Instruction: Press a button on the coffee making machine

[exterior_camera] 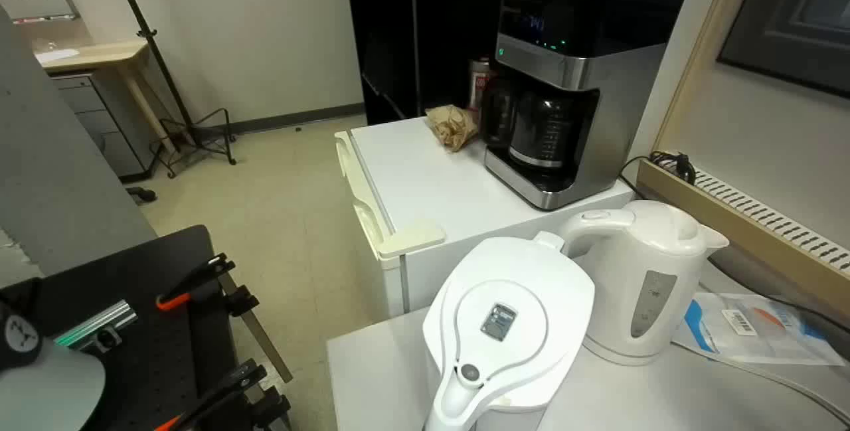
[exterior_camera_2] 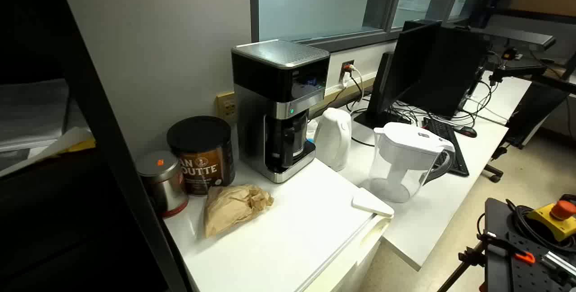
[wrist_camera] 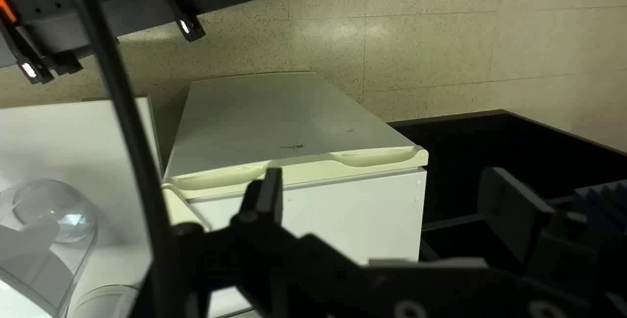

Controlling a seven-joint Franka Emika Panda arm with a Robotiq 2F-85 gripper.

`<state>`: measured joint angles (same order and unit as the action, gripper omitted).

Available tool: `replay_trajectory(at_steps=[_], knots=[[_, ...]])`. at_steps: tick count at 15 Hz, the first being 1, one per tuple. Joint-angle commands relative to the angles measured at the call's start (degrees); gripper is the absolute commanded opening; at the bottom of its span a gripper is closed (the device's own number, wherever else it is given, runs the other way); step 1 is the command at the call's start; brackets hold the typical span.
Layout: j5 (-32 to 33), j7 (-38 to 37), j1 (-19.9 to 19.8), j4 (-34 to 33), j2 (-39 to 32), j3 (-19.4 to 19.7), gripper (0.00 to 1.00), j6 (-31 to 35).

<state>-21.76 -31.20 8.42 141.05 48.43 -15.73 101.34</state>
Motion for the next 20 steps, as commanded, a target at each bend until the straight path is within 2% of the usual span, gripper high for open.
replay_trajectory(at_steps=[1,6,10,15,16,17,18,20], knots=[[-0.6,0.6,-1.2,-0.2,0.2,-0.7,1.00,-0.4],[-0.6,0.6,-1.2,-0.2,0.2,-0.7,1.00,-0.4],[2.2,1.3,-3.2,-0.1,-1.2,-1.2,1.00,1.0],[12.2,3.9,-6.9,0.1,-4.7,-1.8,1.00,4.0],[14.8,4.2,-7.7,0.2,-5.7,-2.1,0.97,5.3],[17.4,4.9,-8.2,0.2,-7.1,-2.1,0.74,6.5],[20.0,5.1,-8.8,0.4,-8.2,-2.2,0.73,8.1],[25.0,5.5,-9.8,0.5,-11.0,-2.1,0.63,11.3]])
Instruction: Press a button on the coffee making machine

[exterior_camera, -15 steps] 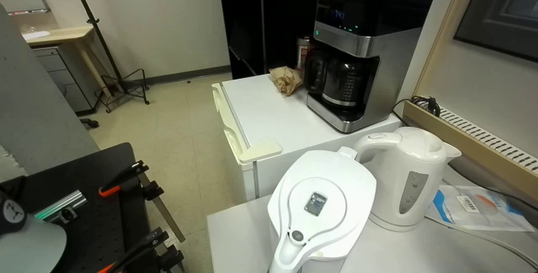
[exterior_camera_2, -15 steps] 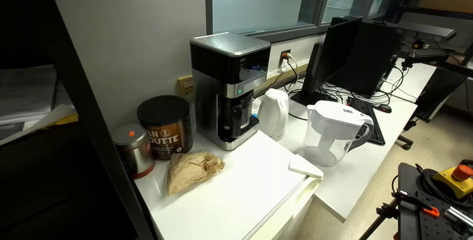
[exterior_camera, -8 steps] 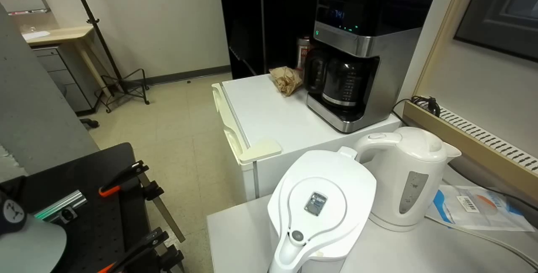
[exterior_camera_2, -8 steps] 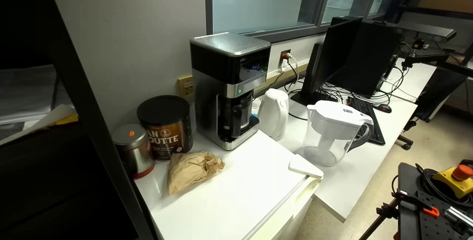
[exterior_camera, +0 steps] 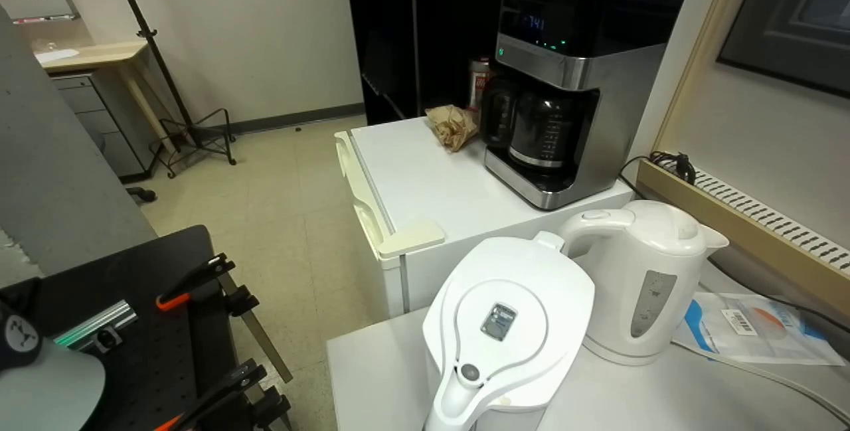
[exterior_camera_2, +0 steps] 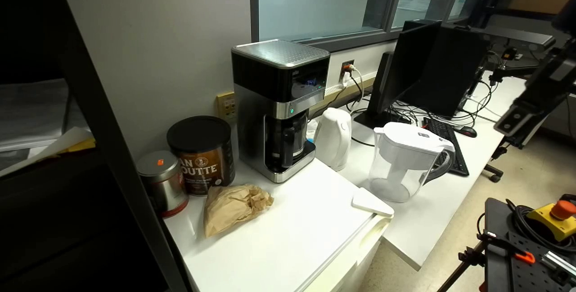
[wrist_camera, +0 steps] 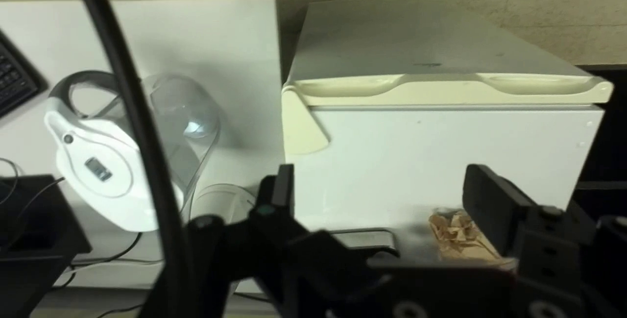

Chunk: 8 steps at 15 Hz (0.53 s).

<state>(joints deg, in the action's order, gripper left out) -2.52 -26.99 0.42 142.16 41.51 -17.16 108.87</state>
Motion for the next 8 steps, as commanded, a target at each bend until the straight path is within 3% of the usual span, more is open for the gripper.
replay_trajectory(at_steps=[1,8], knots=[[8.5,1.3,-2.3,-0.6,-5.5,-0.7,0.55,5.5],[26.3,-1.8,-6.1,-2.1,-16.8,-0.4,0.02,17.9]])
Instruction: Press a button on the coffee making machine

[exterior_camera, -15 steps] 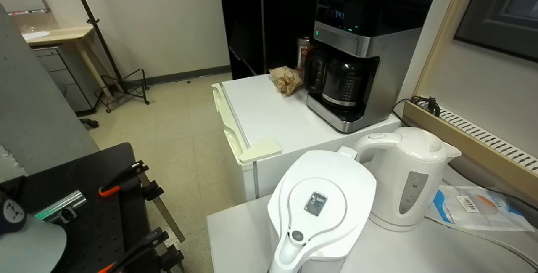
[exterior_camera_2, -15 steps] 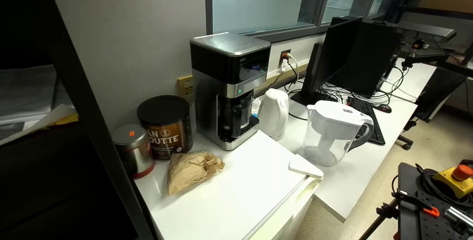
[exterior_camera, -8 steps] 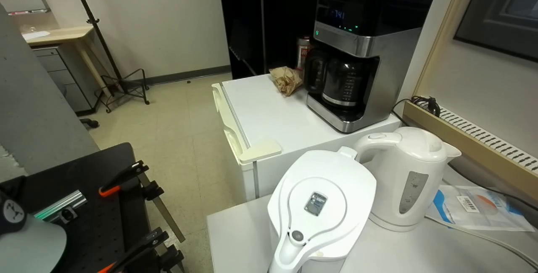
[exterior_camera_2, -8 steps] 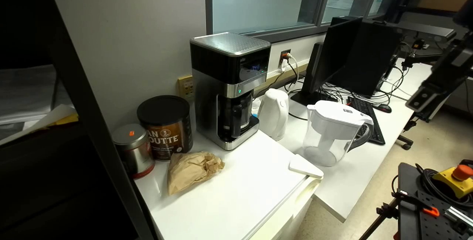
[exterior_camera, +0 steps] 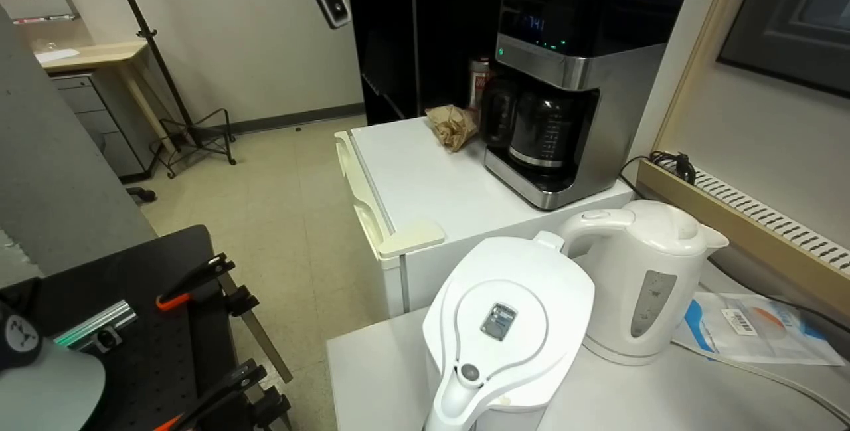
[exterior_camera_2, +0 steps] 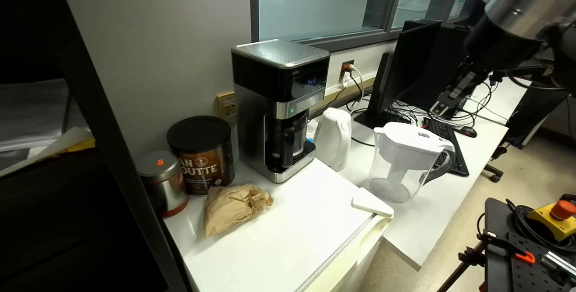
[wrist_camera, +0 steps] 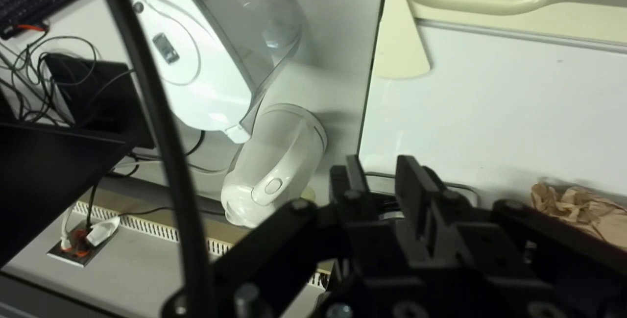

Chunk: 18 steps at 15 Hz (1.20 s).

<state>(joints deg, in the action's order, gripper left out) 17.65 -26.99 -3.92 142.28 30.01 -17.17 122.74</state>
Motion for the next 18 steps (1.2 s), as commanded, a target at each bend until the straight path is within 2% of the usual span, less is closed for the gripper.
replay_trajectory(at_steps=[1,6,10,14,18], knots=[[8.5,-2.5,-2.3,-2.9,-7.1,-0.4,0.00,5.4],[20.2,-8.4,-4.5,-9.0,-17.3,0.4,0.01,11.3],[28.8,-15.3,-2.7,-15.4,-25.6,3.5,0.01,14.2],[32.6,-20.0,0.2,-21.6,-33.0,7.6,0.01,16.6],[33.7,-23.3,2.8,-27.0,-39.2,11.6,0.01,19.2]])
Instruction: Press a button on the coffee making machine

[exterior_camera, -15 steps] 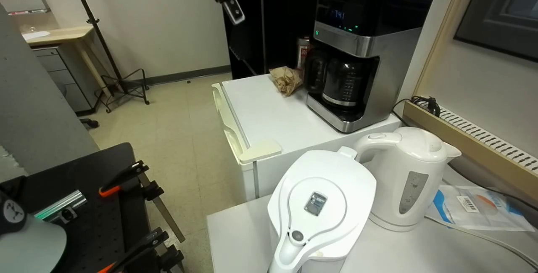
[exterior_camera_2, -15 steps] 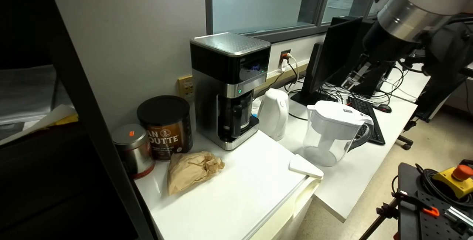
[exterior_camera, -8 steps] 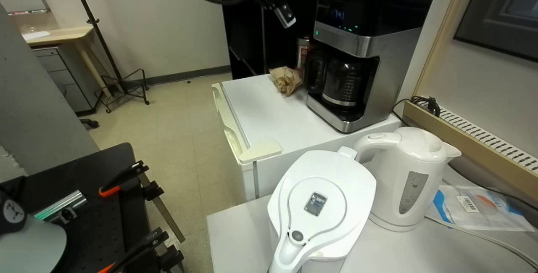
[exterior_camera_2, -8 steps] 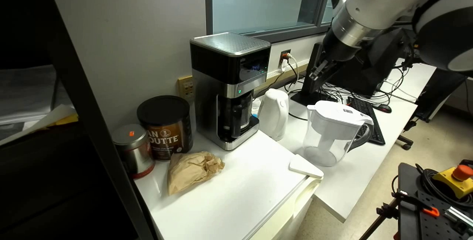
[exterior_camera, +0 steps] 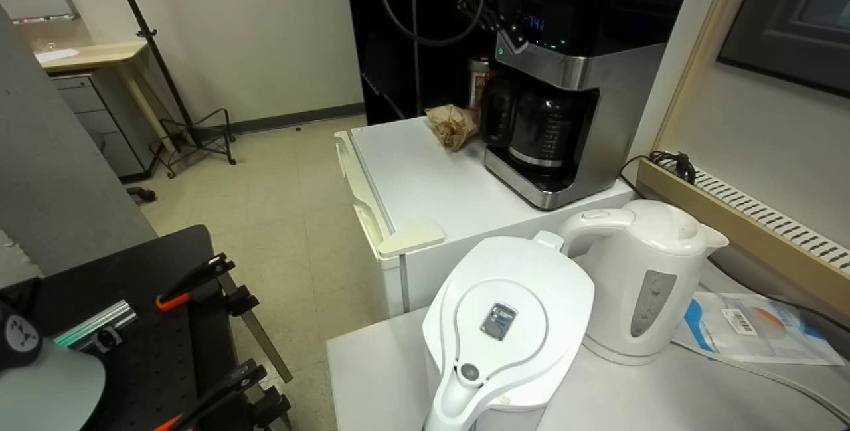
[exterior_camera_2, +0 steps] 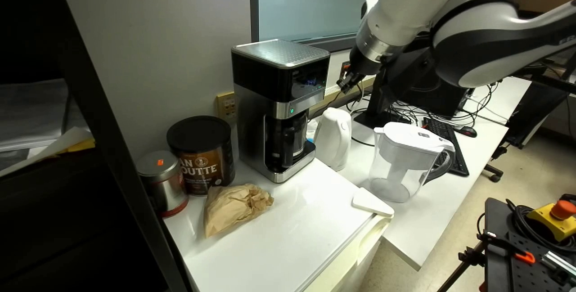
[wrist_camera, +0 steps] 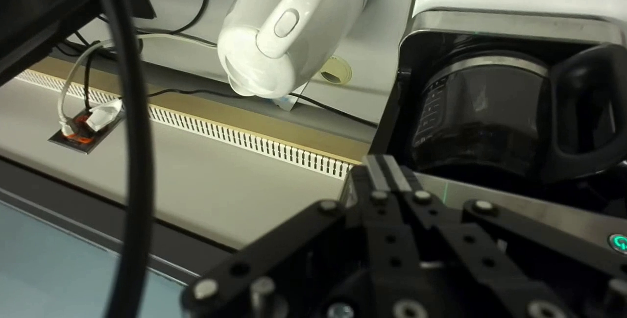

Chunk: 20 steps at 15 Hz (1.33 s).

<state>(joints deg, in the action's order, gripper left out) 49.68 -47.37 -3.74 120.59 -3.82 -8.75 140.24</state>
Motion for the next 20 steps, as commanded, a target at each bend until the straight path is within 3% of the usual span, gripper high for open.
replay_trajectory(at_steps=[1,8,12,16,20], knots=[[1.7,-3.6,3.2,-6.5,-6.5,4.1,0.01,2.2],[0.7,-4.9,6.2,-12.6,-12.4,8.7,0.00,4.0],[0.7,-5.2,7.1,-12.7,-12.6,9.7,0.00,4.0],[0.4,-4.4,7.4,-9.2,-9.4,9.7,0.00,4.6],[1.9,-1.3,8.1,-0.6,-1.6,8.9,0.00,5.0]])
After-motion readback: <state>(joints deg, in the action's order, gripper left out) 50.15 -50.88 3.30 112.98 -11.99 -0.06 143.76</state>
